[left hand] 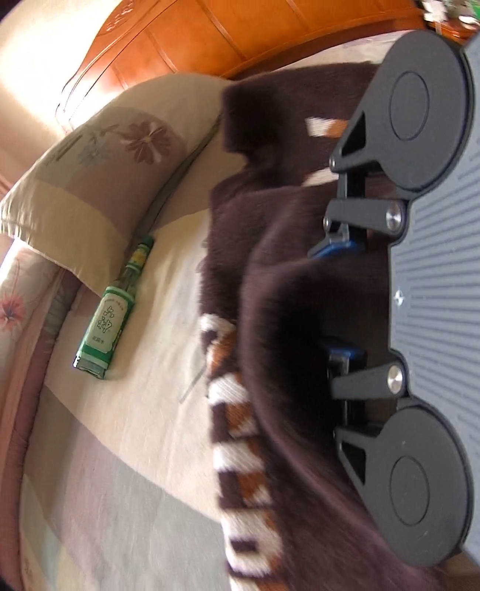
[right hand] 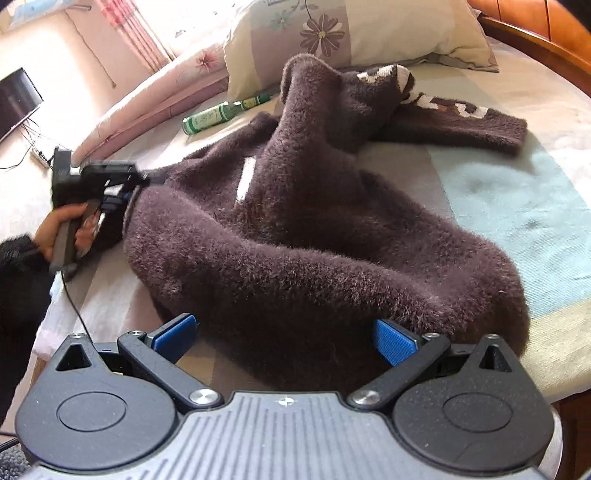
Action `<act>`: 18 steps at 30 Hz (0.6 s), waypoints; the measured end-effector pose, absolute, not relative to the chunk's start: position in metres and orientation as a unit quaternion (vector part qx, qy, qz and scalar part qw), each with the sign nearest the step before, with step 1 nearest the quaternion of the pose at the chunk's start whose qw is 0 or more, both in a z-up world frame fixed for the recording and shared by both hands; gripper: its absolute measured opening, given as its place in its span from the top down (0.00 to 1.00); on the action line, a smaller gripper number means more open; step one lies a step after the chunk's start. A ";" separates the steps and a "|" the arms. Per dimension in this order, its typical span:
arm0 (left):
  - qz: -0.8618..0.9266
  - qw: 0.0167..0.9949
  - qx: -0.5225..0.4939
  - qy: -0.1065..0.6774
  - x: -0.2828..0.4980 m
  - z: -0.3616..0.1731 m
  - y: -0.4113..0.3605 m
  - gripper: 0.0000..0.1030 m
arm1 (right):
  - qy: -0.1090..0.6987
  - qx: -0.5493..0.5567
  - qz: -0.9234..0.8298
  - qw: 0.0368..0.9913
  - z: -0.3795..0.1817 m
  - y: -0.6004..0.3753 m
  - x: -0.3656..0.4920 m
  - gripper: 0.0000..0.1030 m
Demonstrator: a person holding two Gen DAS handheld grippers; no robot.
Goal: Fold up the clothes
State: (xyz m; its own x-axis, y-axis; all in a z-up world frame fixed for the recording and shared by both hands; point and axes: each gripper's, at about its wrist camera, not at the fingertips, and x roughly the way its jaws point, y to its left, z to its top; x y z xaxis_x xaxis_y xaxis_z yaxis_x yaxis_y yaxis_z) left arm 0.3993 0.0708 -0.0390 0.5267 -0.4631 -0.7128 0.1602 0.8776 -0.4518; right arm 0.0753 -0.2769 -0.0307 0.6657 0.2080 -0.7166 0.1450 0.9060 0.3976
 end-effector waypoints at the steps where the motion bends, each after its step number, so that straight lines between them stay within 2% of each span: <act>1: -0.185 0.858 -0.169 0.449 0.389 -0.036 0.077 0.55 | 0.405 0.217 0.020 0.888 -0.030 -0.276 0.073 0.00; 6: -0.201 0.856 -0.188 0.438 0.334 -0.018 0.099 0.42 | 0.399 0.214 0.026 0.891 -0.027 -0.271 0.064 0.00; 11: -0.228 0.832 -0.205 0.463 0.284 -0.020 0.100 0.42 | 0.393 0.220 0.034 0.892 -0.026 -0.266 0.056 0.00; 18: -0.288 0.782 -0.204 0.513 0.242 -0.048 0.051 0.42 | 0.389 0.207 0.049 0.896 -0.020 -0.253 0.048 0.00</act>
